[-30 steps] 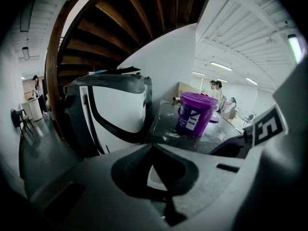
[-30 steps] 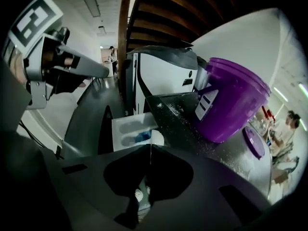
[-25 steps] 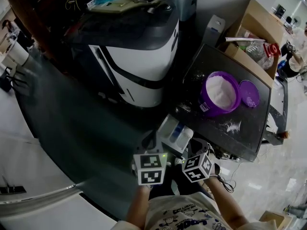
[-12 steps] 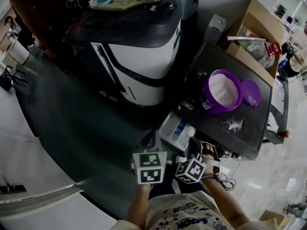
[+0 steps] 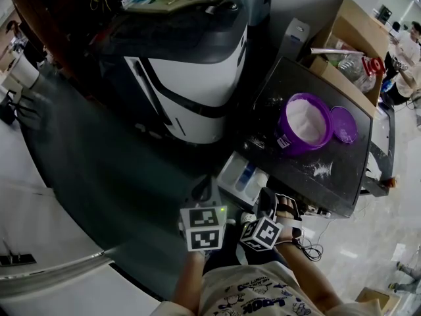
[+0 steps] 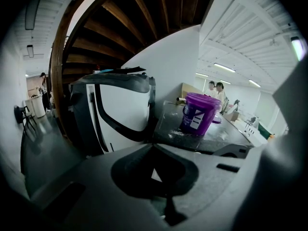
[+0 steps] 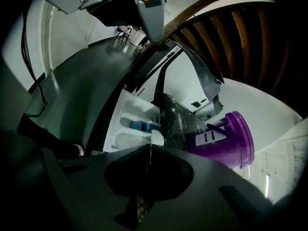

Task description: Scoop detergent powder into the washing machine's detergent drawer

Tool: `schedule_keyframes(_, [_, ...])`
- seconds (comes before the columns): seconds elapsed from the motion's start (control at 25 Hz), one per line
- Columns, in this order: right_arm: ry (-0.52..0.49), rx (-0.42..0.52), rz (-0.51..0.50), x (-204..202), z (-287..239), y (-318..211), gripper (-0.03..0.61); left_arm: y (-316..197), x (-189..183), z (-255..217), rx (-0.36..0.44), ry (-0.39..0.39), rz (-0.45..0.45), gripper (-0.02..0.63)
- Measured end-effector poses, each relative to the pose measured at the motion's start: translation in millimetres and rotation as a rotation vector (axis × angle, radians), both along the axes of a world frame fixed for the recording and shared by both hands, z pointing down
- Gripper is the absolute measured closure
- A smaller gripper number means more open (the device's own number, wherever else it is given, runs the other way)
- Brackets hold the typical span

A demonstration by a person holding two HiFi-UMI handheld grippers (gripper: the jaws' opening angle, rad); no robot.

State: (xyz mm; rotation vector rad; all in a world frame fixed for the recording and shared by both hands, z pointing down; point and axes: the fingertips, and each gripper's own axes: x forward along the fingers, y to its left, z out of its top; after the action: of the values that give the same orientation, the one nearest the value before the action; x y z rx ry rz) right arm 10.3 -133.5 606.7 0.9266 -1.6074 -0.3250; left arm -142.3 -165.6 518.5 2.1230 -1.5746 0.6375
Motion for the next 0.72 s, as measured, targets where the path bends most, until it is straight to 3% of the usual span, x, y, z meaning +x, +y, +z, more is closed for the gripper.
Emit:
schedule_keyframes(0.44, [-0.033, -0.004, 0.024, 4.5, -6.3, -1.7, 0.558, 4.1, -0.6, -1.9, 0.005, -0.001, -0.008, 0.612])
schedule_keyframes(0.72, [-0.183, -0.028, 0.079, 1.6, -19.3, 0.4, 0.558, 4.6, 0.6, -8.4, 0.014, 0.000, -0.016, 0.612])
